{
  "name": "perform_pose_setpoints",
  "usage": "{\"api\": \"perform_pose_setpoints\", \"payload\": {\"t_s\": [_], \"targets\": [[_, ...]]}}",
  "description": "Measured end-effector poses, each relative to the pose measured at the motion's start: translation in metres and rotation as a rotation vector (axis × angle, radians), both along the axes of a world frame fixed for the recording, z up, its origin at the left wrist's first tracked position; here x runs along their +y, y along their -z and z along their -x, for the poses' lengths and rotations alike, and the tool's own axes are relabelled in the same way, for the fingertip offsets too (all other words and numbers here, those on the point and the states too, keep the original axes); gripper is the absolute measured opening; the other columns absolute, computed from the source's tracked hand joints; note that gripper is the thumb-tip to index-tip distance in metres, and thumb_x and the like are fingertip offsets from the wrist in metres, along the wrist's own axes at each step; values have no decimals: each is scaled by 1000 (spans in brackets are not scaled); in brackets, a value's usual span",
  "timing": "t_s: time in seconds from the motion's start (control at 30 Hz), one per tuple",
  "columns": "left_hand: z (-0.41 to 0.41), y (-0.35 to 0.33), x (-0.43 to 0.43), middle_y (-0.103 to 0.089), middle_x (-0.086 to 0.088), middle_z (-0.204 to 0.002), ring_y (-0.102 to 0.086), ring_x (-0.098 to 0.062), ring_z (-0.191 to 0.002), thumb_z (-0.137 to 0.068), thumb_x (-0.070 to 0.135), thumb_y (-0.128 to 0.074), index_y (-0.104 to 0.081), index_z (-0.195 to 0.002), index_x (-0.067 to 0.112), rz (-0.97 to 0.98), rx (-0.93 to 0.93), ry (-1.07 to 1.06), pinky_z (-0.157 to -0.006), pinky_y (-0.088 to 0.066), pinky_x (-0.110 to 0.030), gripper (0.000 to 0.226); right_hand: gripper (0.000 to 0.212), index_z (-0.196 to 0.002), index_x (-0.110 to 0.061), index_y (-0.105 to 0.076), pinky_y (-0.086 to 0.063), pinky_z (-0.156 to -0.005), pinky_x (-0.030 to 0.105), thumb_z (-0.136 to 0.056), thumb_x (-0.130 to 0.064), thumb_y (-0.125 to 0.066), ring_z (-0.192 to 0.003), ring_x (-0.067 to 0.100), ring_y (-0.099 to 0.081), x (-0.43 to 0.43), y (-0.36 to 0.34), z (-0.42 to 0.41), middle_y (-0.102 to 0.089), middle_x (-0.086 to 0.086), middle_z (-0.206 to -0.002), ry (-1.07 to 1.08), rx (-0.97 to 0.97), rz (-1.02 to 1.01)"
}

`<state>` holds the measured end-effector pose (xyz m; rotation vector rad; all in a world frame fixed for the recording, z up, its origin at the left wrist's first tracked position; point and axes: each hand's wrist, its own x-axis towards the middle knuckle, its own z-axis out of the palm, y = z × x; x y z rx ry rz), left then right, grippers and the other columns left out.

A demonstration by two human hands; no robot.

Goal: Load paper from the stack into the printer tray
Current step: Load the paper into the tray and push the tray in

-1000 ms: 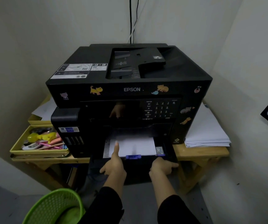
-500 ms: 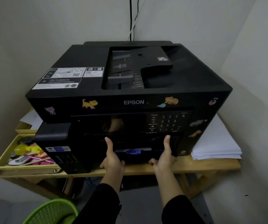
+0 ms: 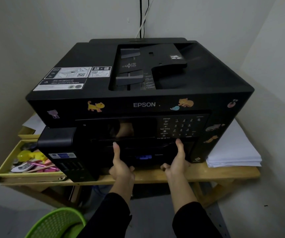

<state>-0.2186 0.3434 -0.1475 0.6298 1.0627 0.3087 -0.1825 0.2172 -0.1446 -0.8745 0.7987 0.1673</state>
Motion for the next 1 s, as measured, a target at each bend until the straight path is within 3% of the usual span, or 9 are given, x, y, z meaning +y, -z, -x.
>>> {"api": "perform_pose_setpoints", "payload": {"t_s": [0.17,0.27,0.37,0.43,0.57,0.67,0.83,0.93,1.0], "targets": [[1,-1,3,-65,-8,-110,-65,-28,-97,-62,61,-76,-50,-113,11,16,-23,3,-81,-55,-39,76,82,-127,-19,-41,-45,-48,24,-62,-50,-80,-69,15,-62,0,0,0,-65,7,-106,-2,6,3],[4,-5,2,-64,-5,-104,-63,-23,-87,-68,56,-75,-51,-96,15,33,-48,18,-76,-52,-35,55,92,-136,-20,-34,-56,-78,38,-61,-50,-80,-83,22,-65,-1,3,-4,-62,7,-107,0,19,-2],[5,-8,4,-64,-5,-105,-62,-23,-88,-68,56,-74,-52,-107,14,47,-61,17,-73,-49,-33,61,96,-138,-23,-31,-49,-57,27,-61,-52,-80,-85,23,-66,-3,5,-3,-61,9,-110,4,4,-23],[10,-8,4,-61,-5,-113,-59,-23,-98,-73,58,-69,-50,-124,14,66,-104,26,-86,-48,-37,70,93,-140,-28,-29,-44,-49,23,-64,-54,-77,-84,21,-64,-3,6,3,-60,8,-114,17,-28,-49],[13,3,5,-43,-7,-146,-43,-29,-133,-90,59,-44,-34,-146,20,174,-134,-29,-114,-34,-44,69,57,-136,-22,-43,-56,-81,37,-89,-52,-53,-103,26,-59,-5,15,8,-55,3,-107,91,71,-58],[-1,11,7,-34,-12,-152,-34,-32,-139,-102,38,-29,-28,-149,19,276,-36,-46,-116,-26,-51,50,39,-126,-10,-55,-46,-59,27,-95,-34,-52,-74,18,-58,-1,25,6,-56,1,-85,97,252,88],[4,13,-4,-44,-16,-144,-46,-33,-128,-101,33,-39,-38,-142,8,297,-61,-24,-110,-36,-49,48,41,-131,-5,-51,-49,-98,43,-96,-27,-53,-87,26,-62,11,40,20,-57,17,-126,16,224,-100],[10,27,-7,-62,-11,-118,-60,-27,-104,-99,34,-44,-43,-139,6,273,-73,11,-90,-49,-39,49,47,-132,0,-48,-45,-103,50,-94,-25,-57,-119,37,-56,11,51,25,-51,26,-135,37,151,-152],[9,36,-9,-60,-12,-127,-57,-27,-116,-100,29,-44,-45,-137,5,278,-68,-5,-95,-47,-36,45,51,-134,2,-46,-45,-103,50,-93,-26,-58,-122,38,-54,14,57,25,-54,26,-132,23,122,-171]]}}
